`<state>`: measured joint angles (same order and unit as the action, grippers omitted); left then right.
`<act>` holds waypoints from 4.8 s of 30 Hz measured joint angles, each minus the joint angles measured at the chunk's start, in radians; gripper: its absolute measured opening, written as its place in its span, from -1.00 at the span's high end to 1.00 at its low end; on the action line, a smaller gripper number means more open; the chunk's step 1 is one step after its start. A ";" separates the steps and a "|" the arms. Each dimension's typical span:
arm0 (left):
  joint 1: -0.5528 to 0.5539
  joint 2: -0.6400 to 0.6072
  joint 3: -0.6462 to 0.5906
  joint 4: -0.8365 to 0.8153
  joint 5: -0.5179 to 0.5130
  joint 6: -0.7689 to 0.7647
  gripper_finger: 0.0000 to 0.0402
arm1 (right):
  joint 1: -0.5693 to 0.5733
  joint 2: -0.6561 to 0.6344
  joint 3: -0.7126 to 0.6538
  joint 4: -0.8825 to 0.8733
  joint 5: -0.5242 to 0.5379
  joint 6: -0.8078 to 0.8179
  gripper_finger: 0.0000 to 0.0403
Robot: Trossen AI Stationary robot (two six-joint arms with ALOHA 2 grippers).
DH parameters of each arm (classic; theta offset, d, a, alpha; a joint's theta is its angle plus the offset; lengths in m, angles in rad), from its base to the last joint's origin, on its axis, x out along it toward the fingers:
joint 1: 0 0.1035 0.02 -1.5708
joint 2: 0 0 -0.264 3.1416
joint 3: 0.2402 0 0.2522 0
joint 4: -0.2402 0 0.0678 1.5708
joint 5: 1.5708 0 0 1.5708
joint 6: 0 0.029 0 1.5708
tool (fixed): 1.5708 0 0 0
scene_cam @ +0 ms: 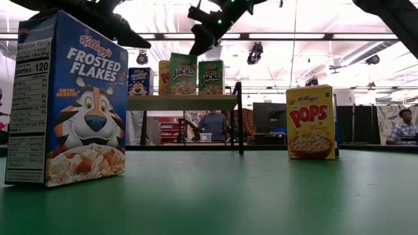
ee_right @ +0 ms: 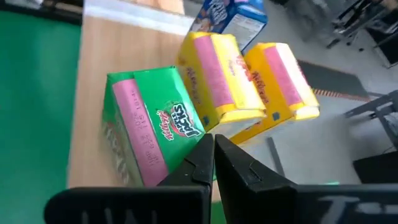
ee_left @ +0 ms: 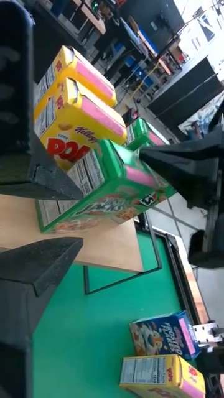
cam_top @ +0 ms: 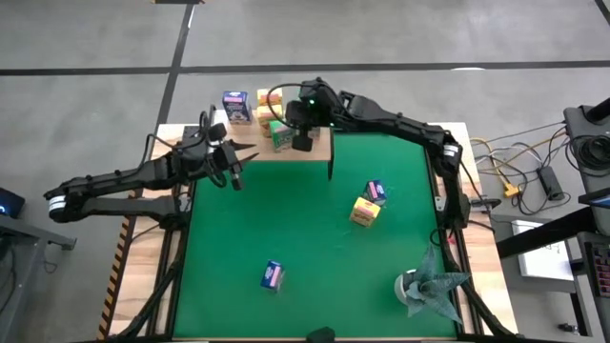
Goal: Stack cereal on shelf
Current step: Put the bottom green cereal box on the shelf aligned with the other green cereal box
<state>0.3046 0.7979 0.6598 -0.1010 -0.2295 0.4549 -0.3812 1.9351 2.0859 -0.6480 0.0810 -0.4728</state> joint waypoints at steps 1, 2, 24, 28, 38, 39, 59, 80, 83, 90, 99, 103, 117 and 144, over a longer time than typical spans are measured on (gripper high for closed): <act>0.000 0.000 0.000 0.003 0.000 0.000 0.56 | 0.001 0.006 0.017 -0.027 -0.001 0.000 0.96; 0.000 0.000 0.000 0.008 0.000 -0.002 0.56 | 0.001 0.012 0.031 -0.050 -0.001 0.000 0.96; 0.083 0.204 0.000 0.194 0.002 -0.021 0.56 | 0.024 -0.013 0.050 -0.185 0.005 -0.014 0.96; 0.095 0.250 0.000 0.210 0.000 -0.027 0.56 | 0.037 -0.016 0.050 -0.185 0.005 -0.017 0.96; 0.098 0.321 0.000 0.251 -0.073 -0.027 0.56 | 0.042 -0.034 0.049 -0.185 0.022 -0.018 0.96; 0.099 0.322 0.000 0.250 -0.077 -0.027 0.56 | 0.043 -0.038 0.049 -0.184 0.023 -0.018 0.96; 0.098 0.417 0.000 0.311 -0.076 -0.083 0.56 | 0.054 -0.057 0.045 -0.165 0.015 -0.027 0.96; 0.098 0.422 0.000 0.390 0.013 -0.128 0.56 | 0.072 -0.053 0.005 -0.087 -0.123 0.018 0.96; 0.098 0.427 0.000 0.411 0.013 -0.128 0.56 | 0.070 -0.052 -0.020 -0.071 -0.120 0.017 0.96; 0.098 0.470 0.000 0.463 0.012 -0.128 0.56 | 0.069 -0.052 -0.029 -0.076 -0.055 0.034 0.96; 0.098 0.450 0.000 0.460 0.007 -0.135 0.56 | 0.069 -0.064 0.029 -0.147 0.044 0.013 0.96; 0.098 0.443 0.000 0.460 0.006 -0.133 0.56 | 0.065 -0.064 0.033 -0.181 0.086 0.003 0.96; 0.098 0.445 0.000 0.476 0.005 -0.138 0.56 | 0.058 -0.068 0.029 -0.312 0.134 0.062 0.96; 0.098 0.446 0.000 0.477 0.012 -0.177 0.56 | 0.060 -0.072 0.021 -0.305 0.128 0.058 0.96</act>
<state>0.4029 1.2438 0.6594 0.3756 -0.2173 0.2783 -0.3210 1.8626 2.1072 -0.9527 0.2094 -0.4149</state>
